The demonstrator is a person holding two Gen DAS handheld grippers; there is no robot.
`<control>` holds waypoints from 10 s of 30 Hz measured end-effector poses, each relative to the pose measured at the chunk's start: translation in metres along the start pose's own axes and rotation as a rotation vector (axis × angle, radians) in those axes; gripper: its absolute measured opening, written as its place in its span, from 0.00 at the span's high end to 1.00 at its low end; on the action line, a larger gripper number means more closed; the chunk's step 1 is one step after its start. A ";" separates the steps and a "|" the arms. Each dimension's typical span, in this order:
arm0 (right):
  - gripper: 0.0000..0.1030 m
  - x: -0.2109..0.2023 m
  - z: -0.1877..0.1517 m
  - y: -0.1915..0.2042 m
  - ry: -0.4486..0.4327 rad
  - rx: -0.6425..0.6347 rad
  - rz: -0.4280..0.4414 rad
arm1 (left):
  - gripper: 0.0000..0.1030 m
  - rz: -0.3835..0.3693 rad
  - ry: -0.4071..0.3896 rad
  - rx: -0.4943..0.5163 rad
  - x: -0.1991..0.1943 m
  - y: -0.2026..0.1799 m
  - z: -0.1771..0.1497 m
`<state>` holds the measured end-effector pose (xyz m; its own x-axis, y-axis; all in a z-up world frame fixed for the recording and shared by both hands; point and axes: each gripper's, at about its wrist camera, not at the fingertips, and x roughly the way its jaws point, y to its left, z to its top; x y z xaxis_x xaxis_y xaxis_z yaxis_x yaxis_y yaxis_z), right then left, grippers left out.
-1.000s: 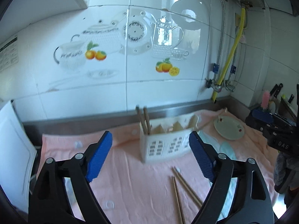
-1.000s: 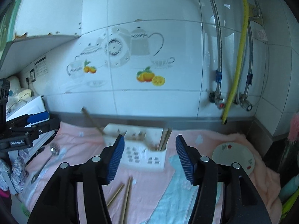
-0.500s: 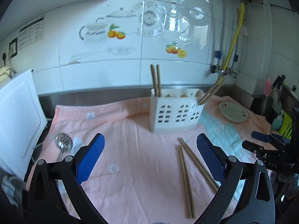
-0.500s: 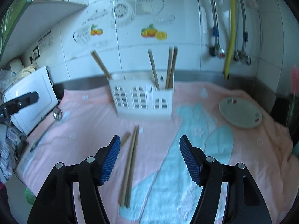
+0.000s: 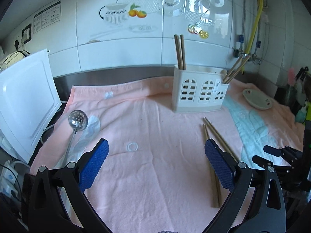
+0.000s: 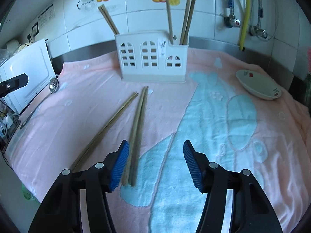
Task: Organize utensils
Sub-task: 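Grasp a chopstick with the right tool while the left tool grasps a chopstick pair, then lift the held chopsticks off the towel with both tools, then raise chopsticks upright over the white holder and drop them in with both tools, then open both tools and pull back from the white holder toward the towel, then grasp a chopstick with the right tool while the left tool grasps another chopstick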
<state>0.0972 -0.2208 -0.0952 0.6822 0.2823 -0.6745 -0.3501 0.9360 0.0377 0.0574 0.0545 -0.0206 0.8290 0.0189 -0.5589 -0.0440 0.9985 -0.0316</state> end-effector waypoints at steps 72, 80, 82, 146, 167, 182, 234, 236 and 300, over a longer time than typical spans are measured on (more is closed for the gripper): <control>0.94 0.024 -0.009 -0.013 0.074 0.021 0.036 | 0.64 -0.205 0.338 -0.029 0.085 -0.075 -0.075; 0.94 0.024 -0.013 -0.015 0.073 0.033 0.044 | 0.71 -0.200 0.331 0.020 0.087 -0.084 -0.074; 0.94 0.024 -0.014 -0.014 0.074 0.033 0.043 | 0.76 -0.188 0.325 0.047 0.086 -0.088 -0.074; 0.94 -0.062 0.132 -0.010 -0.141 -0.084 0.081 | 0.95 -0.324 0.057 0.118 0.036 -0.060 0.071; 0.94 -0.098 0.254 -0.034 -0.217 -0.106 0.022 | 0.95 -0.274 -0.115 0.153 0.019 -0.067 0.206; 0.94 -0.052 0.297 -0.036 -0.234 -0.106 -0.017 | 0.95 -0.215 -0.045 0.095 0.090 -0.053 0.231; 0.10 -0.085 0.177 -0.027 -0.261 -0.035 -0.033 | 0.09 -0.105 -0.097 0.077 0.016 -0.024 0.130; 0.09 -0.085 0.164 -0.024 -0.250 -0.022 -0.016 | 0.07 -0.100 -0.103 0.073 0.011 -0.022 0.120; 0.84 0.047 0.001 0.036 0.083 0.025 0.060 | 0.05 -0.042 0.141 -0.048 0.028 0.009 -0.061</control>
<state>0.1174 -0.1739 -0.1247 0.6047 0.3206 -0.7291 -0.3717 0.9232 0.0977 0.0466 0.0610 -0.0869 0.7446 -0.0336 -0.6666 -0.0403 0.9946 -0.0953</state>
